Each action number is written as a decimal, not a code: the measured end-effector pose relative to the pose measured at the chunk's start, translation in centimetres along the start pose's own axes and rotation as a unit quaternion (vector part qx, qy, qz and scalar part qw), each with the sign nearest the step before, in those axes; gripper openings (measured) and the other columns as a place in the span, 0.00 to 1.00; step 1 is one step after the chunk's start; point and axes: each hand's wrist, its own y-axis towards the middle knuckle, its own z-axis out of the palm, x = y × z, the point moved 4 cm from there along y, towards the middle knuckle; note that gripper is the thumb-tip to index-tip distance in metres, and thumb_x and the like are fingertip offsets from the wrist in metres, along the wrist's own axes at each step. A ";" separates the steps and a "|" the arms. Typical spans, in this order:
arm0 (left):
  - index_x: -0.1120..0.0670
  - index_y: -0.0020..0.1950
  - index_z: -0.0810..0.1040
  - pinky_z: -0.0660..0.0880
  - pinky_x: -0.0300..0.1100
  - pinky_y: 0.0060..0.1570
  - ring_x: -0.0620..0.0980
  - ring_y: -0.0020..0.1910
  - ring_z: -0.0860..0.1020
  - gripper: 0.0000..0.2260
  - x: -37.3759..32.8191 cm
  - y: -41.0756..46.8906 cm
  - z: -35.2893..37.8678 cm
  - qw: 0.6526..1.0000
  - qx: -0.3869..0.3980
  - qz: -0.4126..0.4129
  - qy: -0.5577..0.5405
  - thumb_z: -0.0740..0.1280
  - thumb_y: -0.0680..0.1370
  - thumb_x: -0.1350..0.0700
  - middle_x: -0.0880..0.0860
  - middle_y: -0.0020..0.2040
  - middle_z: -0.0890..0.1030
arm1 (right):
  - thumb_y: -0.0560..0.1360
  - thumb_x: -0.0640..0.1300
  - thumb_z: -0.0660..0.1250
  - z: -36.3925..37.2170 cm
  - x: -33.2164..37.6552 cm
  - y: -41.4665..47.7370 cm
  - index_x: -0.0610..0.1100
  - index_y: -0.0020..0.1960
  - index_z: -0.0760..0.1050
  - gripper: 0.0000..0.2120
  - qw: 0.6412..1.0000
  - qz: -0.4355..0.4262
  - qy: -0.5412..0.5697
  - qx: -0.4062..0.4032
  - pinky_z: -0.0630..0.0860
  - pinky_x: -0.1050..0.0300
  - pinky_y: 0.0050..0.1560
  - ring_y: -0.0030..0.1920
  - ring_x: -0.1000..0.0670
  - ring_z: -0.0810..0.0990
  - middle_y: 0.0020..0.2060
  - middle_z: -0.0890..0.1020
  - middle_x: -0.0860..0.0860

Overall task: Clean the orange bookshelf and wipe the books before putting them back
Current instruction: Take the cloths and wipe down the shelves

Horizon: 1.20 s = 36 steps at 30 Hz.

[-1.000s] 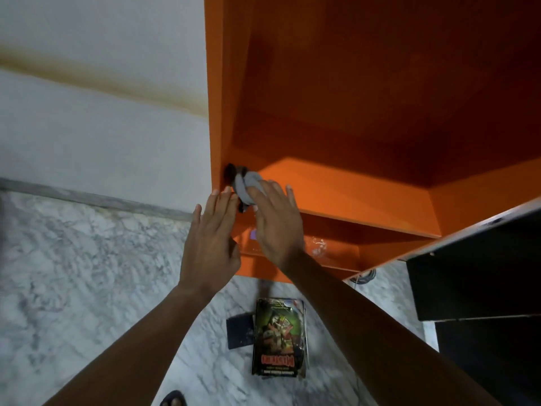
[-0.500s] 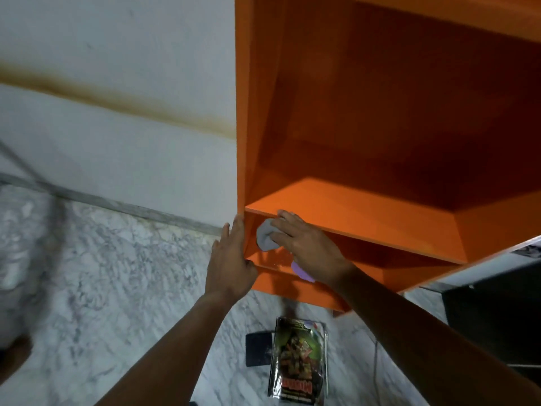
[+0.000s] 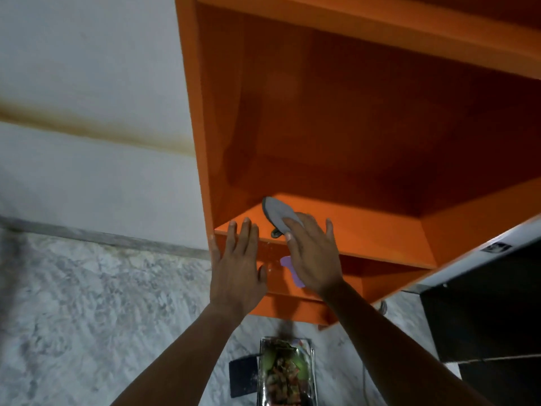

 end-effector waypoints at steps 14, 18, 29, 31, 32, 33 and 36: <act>0.50 0.82 0.37 0.33 0.63 0.75 0.56 0.80 0.33 0.37 -12.7 2.9 2.3 0.993 0.100 0.064 0.017 0.52 0.81 0.35 0.51 0.82 0.33 | 0.83 0.47 0.56 -7.1 -17.4 -6.1 0.43 0.75 0.68 0.22 0.950 0.276 -0.144 -0.015 0.57 0.39 0.77 0.76 0.35 0.65 0.72 0.73 0.37; 0.49 0.82 0.35 0.28 0.60 0.72 0.54 0.78 0.29 0.39 -14.3 2.6 2.9 0.994 0.100 0.051 0.004 0.49 0.81 0.32 0.49 0.80 0.29 | 0.84 0.42 0.54 -7.5 -18.5 -7.0 0.39 0.77 0.65 0.23 0.960 0.262 -0.097 -0.020 0.53 0.43 0.79 0.78 0.35 0.62 0.74 0.68 0.34; 0.52 0.83 0.49 0.42 0.60 0.79 0.53 0.82 0.39 0.32 -9.2 2.7 3.8 0.994 -0.032 0.102 -0.031 0.48 0.83 0.37 0.51 0.83 0.45 | 0.81 0.47 0.50 -4.6 -10.8 -4.2 0.46 0.74 0.68 0.23 0.981 0.158 -0.088 -0.067 0.61 0.40 0.75 0.70 0.43 0.70 0.69 0.74 0.46; 0.53 0.83 0.52 0.43 0.58 0.79 0.53 0.82 0.41 0.30 -7.8 2.8 3.7 0.991 -0.067 0.101 -0.049 0.49 0.84 0.41 0.52 0.83 0.48 | 0.82 0.47 0.51 -2.9 -8.1 -3.5 0.48 0.74 0.68 0.22 0.988 0.112 -0.077 -0.073 0.59 0.41 0.76 0.70 0.44 0.69 0.71 0.73 0.48; 0.54 0.82 0.55 0.43 0.57 0.79 0.52 0.82 0.43 0.29 -7.1 2.9 3.6 0.990 -0.088 0.097 -0.061 0.50 0.84 0.43 0.52 0.83 0.50 | 0.82 0.48 0.52 -2.0 -7.0 -3.1 0.49 0.73 0.68 0.21 0.990 0.094 -0.070 -0.078 0.59 0.41 0.76 0.70 0.45 0.69 0.71 0.72 0.49; 0.55 0.82 0.57 0.43 0.57 0.79 0.52 0.82 0.44 0.28 -6.2 2.8 3.7 0.987 -0.112 0.092 -0.071 0.50 0.84 0.44 0.52 0.83 0.51 | 0.82 0.48 0.53 -1.0 -5.9 -2.7 0.49 0.73 0.69 0.20 0.992 0.075 -0.062 -0.085 0.60 0.42 0.76 0.70 0.45 0.70 0.70 0.73 0.49; 0.56 0.81 0.60 0.44 0.59 0.79 0.53 0.82 0.47 0.27 -2.9 2.2 4.0 0.975 -0.192 0.081 -0.084 0.52 0.83 0.48 0.53 0.82 0.55 | 0.82 0.47 0.57 0.9 -3.3 -1.9 0.47 0.70 0.73 0.18 0.990 0.009 -0.047 -0.129 0.67 0.44 0.69 0.66 0.43 0.74 0.66 0.77 0.47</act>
